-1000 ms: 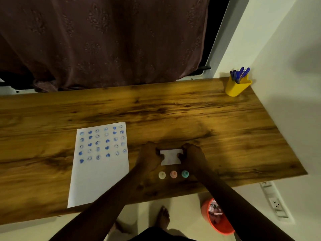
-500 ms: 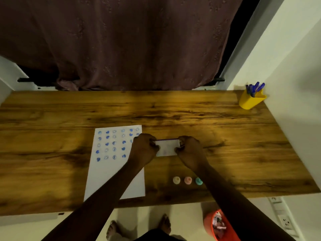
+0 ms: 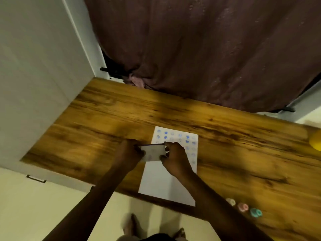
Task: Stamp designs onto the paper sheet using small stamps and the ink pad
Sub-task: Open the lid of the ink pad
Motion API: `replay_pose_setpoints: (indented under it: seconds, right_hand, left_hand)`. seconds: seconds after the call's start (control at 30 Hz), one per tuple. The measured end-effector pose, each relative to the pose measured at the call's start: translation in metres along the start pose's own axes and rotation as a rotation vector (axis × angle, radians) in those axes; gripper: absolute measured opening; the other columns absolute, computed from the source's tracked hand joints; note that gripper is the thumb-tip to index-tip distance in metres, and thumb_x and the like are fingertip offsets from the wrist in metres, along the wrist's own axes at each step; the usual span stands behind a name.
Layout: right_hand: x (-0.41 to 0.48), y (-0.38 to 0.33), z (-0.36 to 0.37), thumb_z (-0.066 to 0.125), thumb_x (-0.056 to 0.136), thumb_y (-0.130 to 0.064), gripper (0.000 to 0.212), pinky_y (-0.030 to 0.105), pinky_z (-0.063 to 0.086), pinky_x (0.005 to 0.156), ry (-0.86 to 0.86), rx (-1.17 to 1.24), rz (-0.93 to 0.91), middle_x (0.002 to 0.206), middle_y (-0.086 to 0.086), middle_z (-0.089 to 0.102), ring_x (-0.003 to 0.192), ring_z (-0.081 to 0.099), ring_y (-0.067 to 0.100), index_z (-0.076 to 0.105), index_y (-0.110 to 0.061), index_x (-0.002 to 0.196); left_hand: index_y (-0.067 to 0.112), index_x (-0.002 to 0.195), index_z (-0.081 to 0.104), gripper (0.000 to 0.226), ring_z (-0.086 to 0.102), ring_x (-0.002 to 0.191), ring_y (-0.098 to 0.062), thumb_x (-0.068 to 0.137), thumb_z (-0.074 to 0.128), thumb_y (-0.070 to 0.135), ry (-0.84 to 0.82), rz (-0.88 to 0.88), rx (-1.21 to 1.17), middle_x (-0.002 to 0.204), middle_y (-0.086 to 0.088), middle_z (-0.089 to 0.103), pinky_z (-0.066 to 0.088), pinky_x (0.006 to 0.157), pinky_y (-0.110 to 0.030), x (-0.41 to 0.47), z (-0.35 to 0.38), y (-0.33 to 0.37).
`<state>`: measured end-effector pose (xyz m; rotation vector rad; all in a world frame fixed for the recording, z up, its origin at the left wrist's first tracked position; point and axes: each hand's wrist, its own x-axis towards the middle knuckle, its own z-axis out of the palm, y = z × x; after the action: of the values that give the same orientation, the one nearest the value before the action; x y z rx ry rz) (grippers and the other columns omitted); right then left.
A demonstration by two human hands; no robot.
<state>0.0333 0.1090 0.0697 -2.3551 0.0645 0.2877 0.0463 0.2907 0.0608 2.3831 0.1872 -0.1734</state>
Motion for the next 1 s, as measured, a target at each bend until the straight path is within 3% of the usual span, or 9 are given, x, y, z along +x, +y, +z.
replay_pose_setpoints:
  seconds: [0.17,0.27,0.4,0.5,0.63,1.0]
  right_hand:
    - [0.007,-0.032,0.059,0.075,0.089,-0.019,0.052,0.034,0.054,0.104,-0.106,-0.004,-0.020,0.133,0.007,0.063,0.125,0.062,0.026,0.055,-0.017,0.136]
    - [0.007,-0.043,0.086,0.075,0.089,-0.023,0.057,0.029,0.044,0.109,-0.129,0.005,-0.025,0.140,0.006,0.058,0.133,0.055,0.024,0.051,-0.015,0.140]
    - [0.009,-0.050,0.107,0.076,0.088,-0.027,0.060,0.031,0.046,0.111,-0.184,-0.015,0.016,0.139,0.007,0.059,0.134,0.054,0.024,0.051,-0.014,0.141]
    - [0.009,-0.052,0.113,0.078,0.087,-0.031,0.067,0.034,0.043,0.115,-0.189,-0.046,0.020,0.142,0.006,0.056,0.137,0.051,0.024,0.047,-0.015,0.144]
    - [0.007,-0.048,0.118,0.079,0.085,-0.036,0.077,0.029,0.034,0.117,-0.145,-0.122,-0.029,0.149,0.002,0.050,0.142,0.044,0.022,0.040,-0.020,0.149]
    - [0.020,-0.041,0.104,0.073,0.089,-0.039,0.063,0.034,0.038,0.118,-0.251,-0.362,-0.176,0.155,0.002,0.045,0.141,0.045,0.024,0.050,-0.021,0.144]
  left_hand:
    - [0.006,0.099,0.077,0.020,0.066,0.073,-0.012,0.083,0.082,0.018,0.012,-0.074,0.029,0.102,-0.010,0.080,0.050,0.063,-0.020,-0.003,-0.038,-0.063]
    - [0.007,0.099,0.080,0.020,0.072,0.085,-0.024,0.081,0.083,0.016,0.004,-0.102,0.013,0.102,-0.011,0.080,0.058,0.077,-0.036,-0.004,-0.051,-0.087]
    - [0.007,0.106,0.080,0.026,0.074,0.093,-0.027,0.081,0.082,0.015,-0.030,-0.098,0.020,0.103,-0.011,0.081,0.054,0.078,-0.031,-0.003,-0.057,-0.108]
    - [0.006,0.108,0.079,0.026,0.074,0.092,-0.028,0.083,0.080,0.015,-0.070,-0.083,0.036,0.104,-0.013,0.080,0.050,0.076,-0.028,0.001,-0.057,-0.116]
    - [0.007,0.102,0.081,0.020,0.075,0.090,-0.031,0.086,0.075,0.016,-0.118,-0.051,0.069,0.102,-0.016,0.081,0.060,0.081,-0.039,0.006,-0.058,-0.119]
    - [0.001,0.117,0.072,0.027,0.072,0.104,-0.030,0.100,0.062,0.021,-0.105,-0.080,0.012,0.115,-0.018,0.076,0.056,0.096,-0.040,0.000,-0.057,-0.118]
